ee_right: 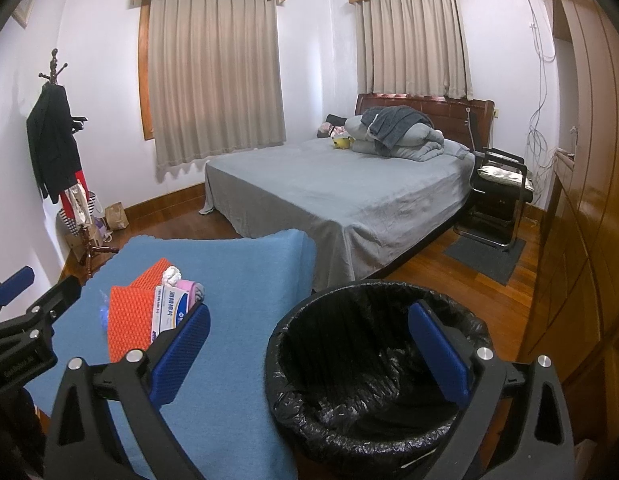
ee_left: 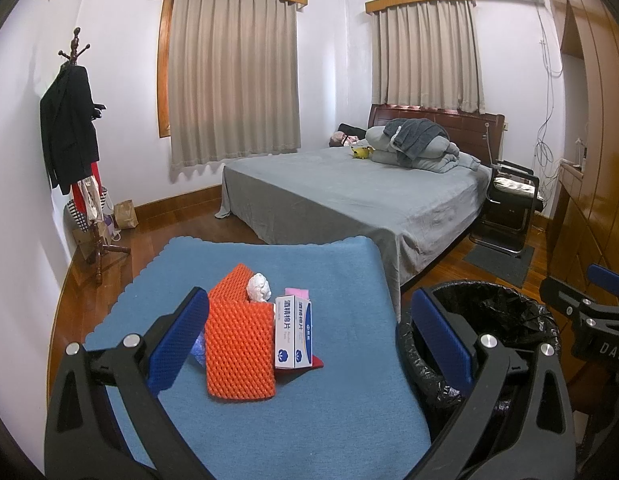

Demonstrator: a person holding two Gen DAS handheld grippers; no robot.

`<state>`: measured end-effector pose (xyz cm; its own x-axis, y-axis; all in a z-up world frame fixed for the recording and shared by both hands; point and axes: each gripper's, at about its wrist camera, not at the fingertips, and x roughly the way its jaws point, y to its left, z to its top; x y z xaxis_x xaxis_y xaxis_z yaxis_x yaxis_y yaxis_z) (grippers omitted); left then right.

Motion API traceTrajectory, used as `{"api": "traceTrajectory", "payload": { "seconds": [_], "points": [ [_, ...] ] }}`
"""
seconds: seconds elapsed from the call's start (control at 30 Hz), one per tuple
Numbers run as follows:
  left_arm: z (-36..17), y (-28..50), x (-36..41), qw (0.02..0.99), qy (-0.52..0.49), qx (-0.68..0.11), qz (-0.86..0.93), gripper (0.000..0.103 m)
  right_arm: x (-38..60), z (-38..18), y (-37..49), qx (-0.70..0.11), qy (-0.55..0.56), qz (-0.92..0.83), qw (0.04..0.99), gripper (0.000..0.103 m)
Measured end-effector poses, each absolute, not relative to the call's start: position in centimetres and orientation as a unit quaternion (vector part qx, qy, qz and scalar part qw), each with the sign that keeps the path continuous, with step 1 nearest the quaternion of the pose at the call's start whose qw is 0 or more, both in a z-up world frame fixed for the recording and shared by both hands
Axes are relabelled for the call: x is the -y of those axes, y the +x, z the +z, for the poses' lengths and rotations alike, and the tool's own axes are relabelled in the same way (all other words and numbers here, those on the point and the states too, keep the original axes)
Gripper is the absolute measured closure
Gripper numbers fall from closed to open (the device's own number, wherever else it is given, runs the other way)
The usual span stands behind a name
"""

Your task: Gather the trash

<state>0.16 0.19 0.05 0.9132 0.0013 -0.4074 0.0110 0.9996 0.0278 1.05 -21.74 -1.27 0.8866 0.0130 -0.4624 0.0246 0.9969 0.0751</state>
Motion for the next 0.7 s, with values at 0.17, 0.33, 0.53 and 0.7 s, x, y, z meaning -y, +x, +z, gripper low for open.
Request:
{"api": "traceTrajectory", "payload": {
  "seconds": [0.17, 0.33, 0.53, 0.7],
  "points": [
    [0.05, 0.16, -0.20, 0.978, 0.014, -0.209, -0.003, 0.005, 21.75, -1.27, 1.07, -0.239, 0.040, -0.003, 0.970, 0.006],
    [0.07, 0.20, -0.25, 0.978, 0.014, -0.209, -0.003, 0.005, 21.73, -1.27, 1.10, -0.239, 0.040, -0.003, 0.970, 0.006],
    [0.05, 0.19, -0.23, 0.978, 0.014, -0.209, -0.003, 0.005, 21.76, -1.28, 1.15, -0.240, 0.041, -0.003, 0.970, 0.006],
    [0.05, 0.19, -0.22, 0.978, 0.014, -0.209, -0.003, 0.005, 21.58, -1.45, 0.78, -0.241, 0.043, -0.003, 0.970, 0.006]
  ]
}}
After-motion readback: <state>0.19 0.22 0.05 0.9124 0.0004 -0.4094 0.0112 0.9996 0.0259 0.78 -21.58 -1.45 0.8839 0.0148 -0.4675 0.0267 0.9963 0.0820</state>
